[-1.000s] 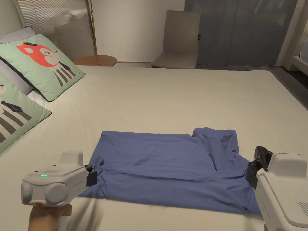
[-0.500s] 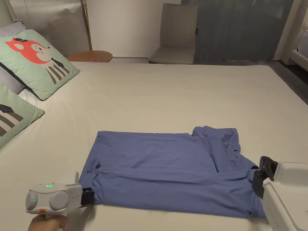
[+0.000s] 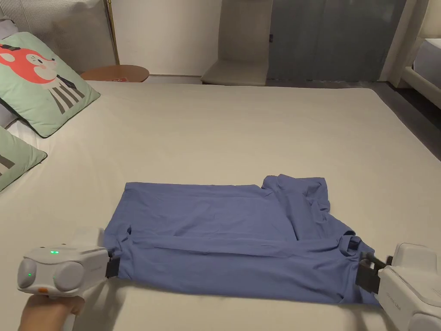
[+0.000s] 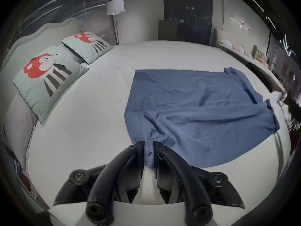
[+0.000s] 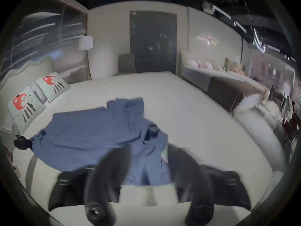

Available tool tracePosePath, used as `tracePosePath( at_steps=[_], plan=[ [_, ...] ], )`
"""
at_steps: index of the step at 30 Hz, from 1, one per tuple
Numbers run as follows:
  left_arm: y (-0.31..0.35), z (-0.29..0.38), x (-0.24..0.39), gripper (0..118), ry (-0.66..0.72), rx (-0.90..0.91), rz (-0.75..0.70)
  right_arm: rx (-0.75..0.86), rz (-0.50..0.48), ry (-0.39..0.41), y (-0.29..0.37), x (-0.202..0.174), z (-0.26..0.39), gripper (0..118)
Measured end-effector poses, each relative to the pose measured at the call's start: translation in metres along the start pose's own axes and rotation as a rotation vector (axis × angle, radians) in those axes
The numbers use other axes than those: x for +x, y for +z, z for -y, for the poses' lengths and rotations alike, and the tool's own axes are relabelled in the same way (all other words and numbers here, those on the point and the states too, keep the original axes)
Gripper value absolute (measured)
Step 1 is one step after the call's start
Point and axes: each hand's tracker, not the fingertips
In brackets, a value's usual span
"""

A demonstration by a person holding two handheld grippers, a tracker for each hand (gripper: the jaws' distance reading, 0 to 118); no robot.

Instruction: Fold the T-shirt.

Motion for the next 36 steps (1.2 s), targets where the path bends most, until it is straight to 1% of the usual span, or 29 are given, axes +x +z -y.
tracePosePath(
  at_steps=[1, 2, 3, 5, 8, 9, 10, 11, 12, 13, 15, 17, 21, 23, 26, 32, 36],
  plan=[
    [0.004, -0.003, -0.002, 8, 0.018, 0.009, 0.018, -0.031, 0.007, -0.03, -0.013, 0.008, 0.006, 79],
    [0.007, -0.005, -0.002, 8, 0.033, 0.018, 0.024, -0.077, 0.016, -0.042, -0.022, 0.012, 0.011, 93],
    [0.01, -0.007, -0.002, 8, 0.045, 0.022, 0.03, -0.112, 0.023, -0.041, -0.031, 0.014, 0.016, 101],
    [0.012, -0.007, -0.002, 8, 0.047, 0.025, 0.032, -0.146, 0.03, -0.045, -0.038, 0.014, 0.022, 100],
    [0.012, -0.007, 0.0, 8, 0.043, 0.023, 0.033, -0.199, 0.007, -0.041, -0.052, 0.013, 0.029, 99],
    [0.012, -0.006, 0.0, 8, 0.041, 0.017, 0.035, -0.211, -0.002, -0.043, -0.051, 0.011, 0.03, 98],
    [0.01, -0.005, 0.001, 8, 0.042, 0.017, 0.034, -0.218, -0.006, -0.041, -0.053, 0.01, 0.032, 88],
    [0.011, -0.004, 0.001, 8, 0.043, 0.018, 0.032, -0.23, -0.012, -0.039, -0.054, 0.009, 0.033, 71],
    [0.011, -0.003, 0.0, 8, 0.044, 0.019, 0.032, -0.238, -0.021, -0.048, -0.055, 0.009, 0.035, 49],
    [0.012, -0.001, 0.0, 8, 0.051, 0.019, 0.031, -0.251, -0.029, -0.055, -0.06, 0.011, 0.037, 16],
    [0.013, 0.001, -0.001, 8, 0.061, 0.016, 0.035, -0.246, -0.064, -0.06, -0.056, 0.012, 0.038, 12],
    [0.015, 0.006, -0.001, 8, 0.067, 0.016, 0.029, -0.212, -0.045, -0.039, -0.046, 0.011, 0.034, 10],
    [0.02, 0.015, -0.007, 8, 0.087, 0.017, 0.021, -0.145, -0.054, -0.024, -0.017, 0.013, 0.025, 9],
    [0.025, 0.022, -0.009, 8, 0.105, 0.017, 0.026, -0.107, -0.049, 0.004, -0.001, 0.015, 0.021, 8],
    [0.035, 0.037, -0.013, 8, 0.117, 0.013, 0.02, -0.084, -0.051, 0.001, 0.018, 0.021, 0.022, 8],
    [0.06, 0.081, -0.021, 8, 0.16, -0.008, 0.036, -0.099, -0.059, 0.007, 0.047, 0.035, 0.052, 8],
    [0.064, 0.108, -0.021, 8, 0.14, -0.034, 0.022, -0.148, -0.05, 0.001, 0.052, 0.038, 0.081, 9]
  ],
)
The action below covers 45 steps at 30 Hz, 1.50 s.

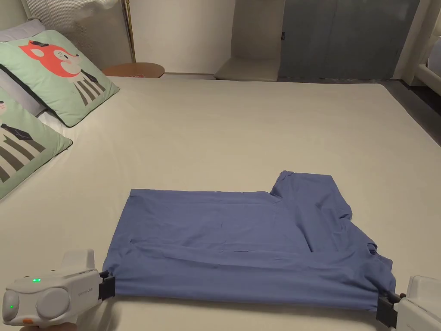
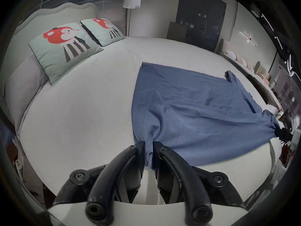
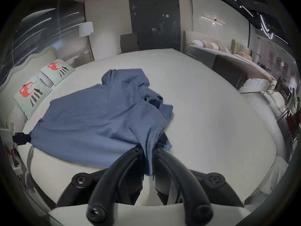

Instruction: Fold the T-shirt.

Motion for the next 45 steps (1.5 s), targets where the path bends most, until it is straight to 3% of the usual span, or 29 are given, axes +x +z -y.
tracePosePath(
  at_steps=[8, 10, 11, 13, 15, 16, 17, 18, 27, 30, 32, 33, 34, 36, 37, 45],
  plan=[
    [-0.023, 0.016, -0.001, 8, -0.019, -0.037, -0.041, -0.079, 0.021, -0.039, -0.027, 0.004, 0.029, 9],
    [-0.023, 0.012, -0.001, 15, -0.02, -0.041, -0.047, -0.075, 0.031, -0.031, -0.018, -0.001, 0.02, 12],
    [-0.022, 0.01, -0.001, 23, -0.021, -0.044, -0.052, -0.075, 0.033, -0.027, -0.016, -0.003, 0.017, 18],
    [-0.017, 0.004, 0.0, 56, 0.006, -0.055, -0.064, -0.066, 0.039, -0.02, -0.006, -0.011, 0.008, 36],
    [-0.008, -0.004, 0.002, 71, 0.054, -0.007, -0.037, 0.012, 0.02, -0.014, 0.007, -0.02, -0.007, 49],
    [-0.001, -0.01, 0.006, 97, 0.069, 0.039, -0.018, 0.053, -0.001, -0.01, 0.013, -0.026, -0.016, 77],
    [0.009, -0.018, 0.012, 107, 0.07, 0.092, -0.001, 0.091, -0.014, -0.001, 0.017, -0.03, -0.025, 98],
    [0.019, -0.025, 0.019, 109, 0.069, 0.146, 0.012, 0.134, -0.025, 0.016, 0.025, -0.038, -0.037, 109],
    [0.105, -0.082, 0.09, 109, -0.084, 0.638, 0.038, 0.59, -0.05, 0.158, 0.088, -0.104, -0.103, 109],
    [0.116, -0.085, 0.107, 108, -0.13, 0.734, 0.004, 0.656, -0.023, 0.19, 0.09, -0.116, -0.108, 105],
    [0.116, -0.084, 0.116, 101, -0.142, 0.772, -0.029, 0.675, -0.013, 0.195, 0.09, -0.121, -0.109, 81],
    [0.115, -0.084, 0.118, 91, -0.144, 0.773, -0.034, 0.681, -0.01, 0.196, 0.09, -0.123, -0.11, 65],
    [0.116, -0.083, 0.122, 68, -0.148, 0.768, -0.033, 0.683, -0.01, 0.195, 0.089, -0.125, -0.11, 40],
    [0.112, -0.083, 0.124, 19, -0.139, 0.77, -0.026, 0.692, -0.014, 0.192, 0.085, -0.126, -0.111, 6],
    [0.109, -0.084, 0.124, 0, -0.134, 0.758, -0.009, 0.693, -0.013, 0.191, 0.082, -0.127, -0.112, 1],
    [0.067, -0.108, 0.115, 0, -0.106, 0.696, 0.013, 0.688, -0.029, 0.184, 0.06, -0.132, -0.128, 1]
  ],
)
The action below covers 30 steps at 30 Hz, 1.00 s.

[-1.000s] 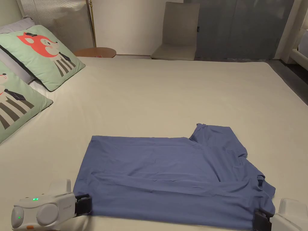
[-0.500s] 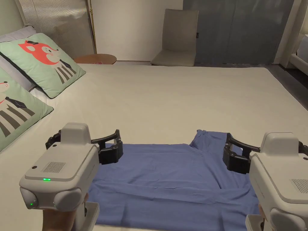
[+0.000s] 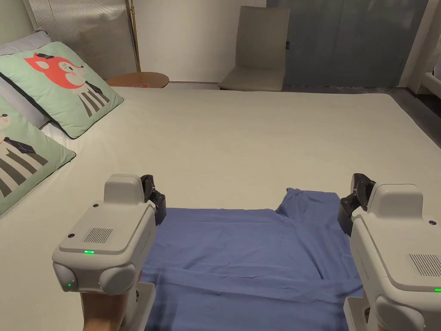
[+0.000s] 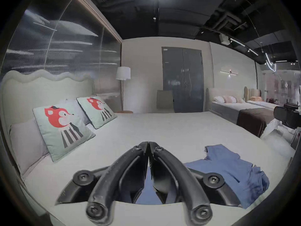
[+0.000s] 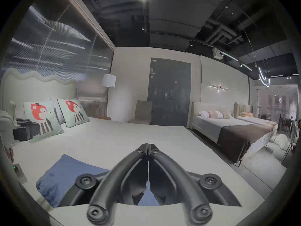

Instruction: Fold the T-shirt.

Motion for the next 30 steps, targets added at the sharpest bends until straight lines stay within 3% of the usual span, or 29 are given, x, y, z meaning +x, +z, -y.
tracePosePath(
  at_steps=[14, 15, 17, 19, 24, 28, 30],
  plan=[
    [-0.187, 0.01, -0.075, 1, 0.072, -0.486, 0.002, -0.061, -0.036, 0.031, -0.095, -0.01, 0.009, 1],
    [-0.199, 0.015, -0.08, 8, 0.08, -0.524, 0.008, -0.067, -0.039, 0.029, -0.1, -0.009, 0.011, 1],
    [-0.227, 0.027, -0.09, 61, 0.094, -0.617, 0.015, -0.085, -0.041, 0.032, -0.111, -0.009, 0.015, 1],
    [-0.25, 0.041, -0.097, 92, 0.124, -0.7, 0.018, -0.102, -0.041, 0.038, -0.12, -0.008, 0.021, 1],
    [-0.287, 0.068, -0.101, 90, 0.13, -0.802, -0.014, -0.141, -0.026, 0.046, -0.134, -0.003, 0.036, 1],
    [-0.292, 0.082, -0.092, 50, 0.112, -0.829, -0.012, -0.172, -0.011, 0.048, -0.14, 0.004, 0.044, 1],
    [-0.292, 0.09, -0.082, 43, 0.04, -0.84, -0.018, -0.184, -0.003, 0.048, -0.142, 0.008, 0.048, 1]
  ],
)
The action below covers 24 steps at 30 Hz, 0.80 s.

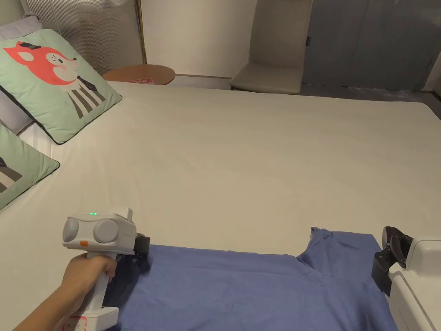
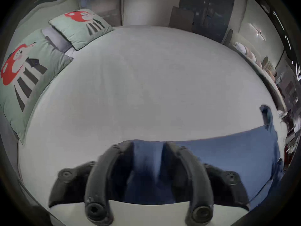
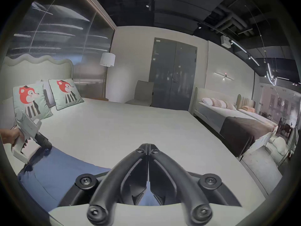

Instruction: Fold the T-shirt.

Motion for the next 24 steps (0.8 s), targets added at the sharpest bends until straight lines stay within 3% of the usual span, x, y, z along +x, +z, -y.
tracePosePath(
  at_steps=[3, 4, 12, 13, 16, 18, 24],
  plan=[
    [0.0, 0.009, 0.012, 21, -0.071, 0.035, -0.022, -0.018, 0.005, -0.009, -0.002, 0.007, 0.005, 1],
    [0.002, 0.009, 0.015, 3, -0.074, 0.037, -0.013, -0.025, 0.01, -0.009, -0.003, 0.009, 0.006, 1],
    [0.048, 0.006, 0.013, 3, -0.125, 0.154, -0.008, -0.193, -0.02, -0.088, -0.05, 0.047, 0.007, 3],
    [0.058, 0.007, 0.012, 3, -0.123, 0.171, 0.011, -0.225, -0.02, -0.1, -0.064, 0.053, 0.008, 17],
    [0.082, 0.009, 0.01, 3, -0.12, 0.216, 0.046, -0.35, -0.021, -0.128, -0.106, 0.067, 0.015, 77],
    [0.094, 0.011, 0.01, 3, -0.123, 0.243, 0.062, -0.454, -0.016, -0.168, -0.142, 0.078, 0.033, 99],
    [0.102, 0.012, 0.009, 3, -0.132, 0.258, 0.081, -0.634, -0.02, -0.164, -0.188, 0.075, 0.061, 99]
  ],
)
